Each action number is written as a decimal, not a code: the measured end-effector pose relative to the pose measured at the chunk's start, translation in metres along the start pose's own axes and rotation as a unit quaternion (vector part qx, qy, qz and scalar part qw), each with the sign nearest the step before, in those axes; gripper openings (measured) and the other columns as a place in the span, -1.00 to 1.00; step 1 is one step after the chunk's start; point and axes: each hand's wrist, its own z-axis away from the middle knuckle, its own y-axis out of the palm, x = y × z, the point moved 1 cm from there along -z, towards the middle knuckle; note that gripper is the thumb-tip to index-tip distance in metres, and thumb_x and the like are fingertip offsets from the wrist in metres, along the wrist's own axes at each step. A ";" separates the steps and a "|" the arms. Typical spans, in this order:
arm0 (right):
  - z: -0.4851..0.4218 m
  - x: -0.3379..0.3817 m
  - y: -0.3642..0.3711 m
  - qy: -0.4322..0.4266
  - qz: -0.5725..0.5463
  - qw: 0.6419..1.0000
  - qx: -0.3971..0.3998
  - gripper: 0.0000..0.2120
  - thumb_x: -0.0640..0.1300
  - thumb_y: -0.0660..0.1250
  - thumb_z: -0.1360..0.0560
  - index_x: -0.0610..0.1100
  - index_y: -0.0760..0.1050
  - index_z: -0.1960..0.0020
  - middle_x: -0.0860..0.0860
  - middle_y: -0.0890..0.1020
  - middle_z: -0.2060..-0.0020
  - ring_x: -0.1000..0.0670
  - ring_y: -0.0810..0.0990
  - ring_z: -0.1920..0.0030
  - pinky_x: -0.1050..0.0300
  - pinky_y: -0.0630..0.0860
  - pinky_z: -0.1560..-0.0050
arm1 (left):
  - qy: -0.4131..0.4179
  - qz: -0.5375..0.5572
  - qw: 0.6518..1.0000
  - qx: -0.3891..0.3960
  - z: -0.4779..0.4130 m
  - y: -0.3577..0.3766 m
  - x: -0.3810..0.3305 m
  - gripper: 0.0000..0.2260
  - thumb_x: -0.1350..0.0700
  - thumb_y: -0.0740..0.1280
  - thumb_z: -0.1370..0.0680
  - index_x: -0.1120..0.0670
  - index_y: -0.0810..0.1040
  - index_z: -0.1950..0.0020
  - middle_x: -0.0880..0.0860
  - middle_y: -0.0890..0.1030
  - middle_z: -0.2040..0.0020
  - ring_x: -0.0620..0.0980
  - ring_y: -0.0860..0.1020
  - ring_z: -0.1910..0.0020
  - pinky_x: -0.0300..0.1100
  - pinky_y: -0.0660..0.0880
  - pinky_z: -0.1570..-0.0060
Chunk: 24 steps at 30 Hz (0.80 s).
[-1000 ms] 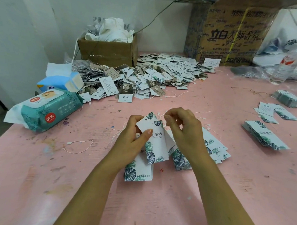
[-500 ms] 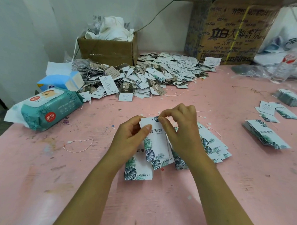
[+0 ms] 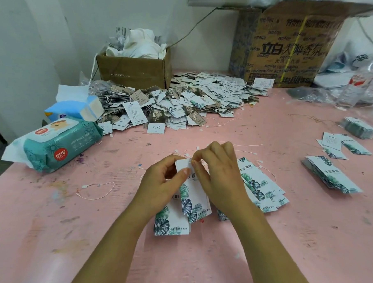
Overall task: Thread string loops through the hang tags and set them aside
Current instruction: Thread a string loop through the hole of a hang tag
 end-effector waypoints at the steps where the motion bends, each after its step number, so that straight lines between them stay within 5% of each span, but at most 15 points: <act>1: 0.000 0.000 0.001 0.004 0.003 1.000 -0.002 -0.70 -0.09 0.14 -0.48 -0.26 0.57 0.14 -0.12 0.54 0.27 -0.05 0.31 0.13 0.11 0.28 0.11 | 0.003 -0.011 1.000 0.002 0.000 0.000 0.001 -0.86 0.03 0.30 -0.41 -0.13 0.60 0.08 0.16 0.63 0.16 0.23 0.56 0.10 0.17 0.49 0.03; 6: 0.001 0.000 0.004 0.009 0.018 1.000 0.001 -0.68 -0.08 0.13 -0.48 -0.27 0.56 0.14 -0.13 0.53 0.27 -0.04 0.28 0.13 0.09 0.28 0.10 | 0.010 -0.055 0.998 0.016 -0.001 -0.001 0.005 -0.82 0.00 0.28 -0.41 -0.08 0.57 0.03 0.14 0.61 0.20 0.10 0.55 0.17 0.01 0.48 0.08; 10: 0.001 0.001 0.005 0.013 0.006 1.000 0.002 -0.67 -0.07 0.11 -0.49 -0.26 0.56 0.14 -0.13 0.53 0.26 -0.03 0.24 0.14 0.08 0.27 0.09 | 0.016 0.004 0.999 0.028 -0.001 -0.003 0.003 -0.75 0.14 0.12 -0.43 0.03 0.58 0.08 0.00 0.60 0.28 -0.13 0.51 0.26 -0.34 0.42 0.18; 20: 0.004 0.002 0.009 0.044 -0.098 0.994 0.030 -0.86 -0.15 0.29 -0.47 -0.22 0.57 0.11 -0.04 0.51 0.24 0.04 0.26 0.14 0.21 0.25 0.14 | 0.020 -0.004 1.000 0.016 -0.002 -0.005 0.007 -0.89 0.22 0.22 -0.59 0.10 0.50 0.11 -0.05 0.52 0.31 -0.08 0.48 0.27 -0.20 0.43 0.16; 24: 0.004 0.004 0.008 0.038 -0.105 0.993 0.033 -0.89 -0.19 0.33 -0.45 -0.23 0.58 0.12 -0.04 0.51 0.26 0.05 0.26 0.16 0.30 0.17 0.15 | 0.018 -0.005 1.000 0.010 -0.003 -0.005 0.008 -0.89 0.24 0.20 -0.59 0.10 0.46 0.10 0.08 0.51 0.27 0.03 0.48 0.24 0.04 0.45 0.09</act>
